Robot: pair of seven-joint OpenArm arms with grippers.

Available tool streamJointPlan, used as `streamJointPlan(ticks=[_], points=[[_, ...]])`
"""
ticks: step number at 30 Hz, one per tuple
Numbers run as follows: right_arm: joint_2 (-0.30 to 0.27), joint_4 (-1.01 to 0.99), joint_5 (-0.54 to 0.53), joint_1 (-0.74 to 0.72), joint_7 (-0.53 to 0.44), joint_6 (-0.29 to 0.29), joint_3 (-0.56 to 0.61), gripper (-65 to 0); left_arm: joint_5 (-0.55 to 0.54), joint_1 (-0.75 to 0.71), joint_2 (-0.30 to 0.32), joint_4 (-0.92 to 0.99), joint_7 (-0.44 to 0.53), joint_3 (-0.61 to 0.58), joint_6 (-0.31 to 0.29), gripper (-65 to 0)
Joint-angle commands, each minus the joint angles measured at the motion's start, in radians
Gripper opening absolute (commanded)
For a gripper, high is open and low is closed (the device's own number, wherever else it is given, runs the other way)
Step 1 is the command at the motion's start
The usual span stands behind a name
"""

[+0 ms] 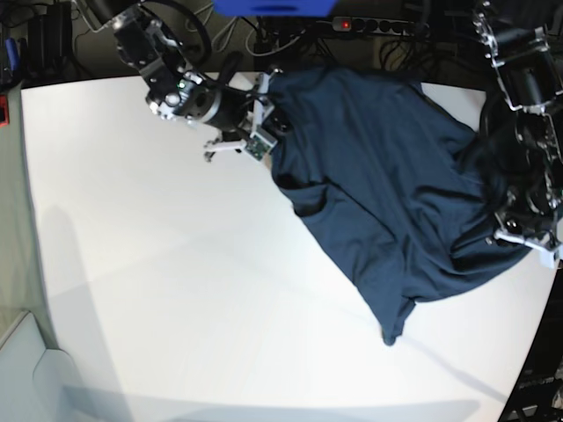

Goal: Layout the t-shirt on the table in an organized manner, then fold the t-shirt properly
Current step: 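Regrasp the shirt with the right gripper and pull it outward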

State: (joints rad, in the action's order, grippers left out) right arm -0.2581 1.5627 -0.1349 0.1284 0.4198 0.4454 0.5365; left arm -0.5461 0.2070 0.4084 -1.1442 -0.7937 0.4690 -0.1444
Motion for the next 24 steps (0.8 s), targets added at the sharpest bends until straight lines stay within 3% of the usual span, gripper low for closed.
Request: streamJointPlan(ticks=[1,7,11,14,19,24], points=[[-0.005,0.046,-0.006,0.0,-0.012,0.006,0.001,-51.0,-0.012,0.039,0.027,-0.018,0.012,0.003,-0.004,-52.9],[-0.036,0.193,-0.006,0.014,-0.012,0.006,-0.028,-51.0,-0.024,0.064,0.016,-0.162,-0.074,0.004,-0.004,-52.9],[-0.023,0.224,-0.006,-0.005,-0.012,0.003,-0.088,-50.6,-0.021,-0.027,-0.058,-0.31,-0.148,0.012,-0.004,-53.0],[0.026,0.207,-0.006,-0.054,0.024,0.002,-0.098,-48.1,-0.013,-0.114,-0.105,-0.349,-0.119,0.004,-0.004,-53.0],[0.121,0.135,-0.006,-0.154,0.132,0.002,-0.091,-34.7,-0.013,-0.24,-0.161,-0.348,-0.06,0.004,-0.004,-52.9],[0.213,0.037,-0.006,-0.223,0.135,0.002,-0.088,-33.4,-0.012,-0.315,-0.159,-0.343,0.006,0.004,-0.004,-52.9]])
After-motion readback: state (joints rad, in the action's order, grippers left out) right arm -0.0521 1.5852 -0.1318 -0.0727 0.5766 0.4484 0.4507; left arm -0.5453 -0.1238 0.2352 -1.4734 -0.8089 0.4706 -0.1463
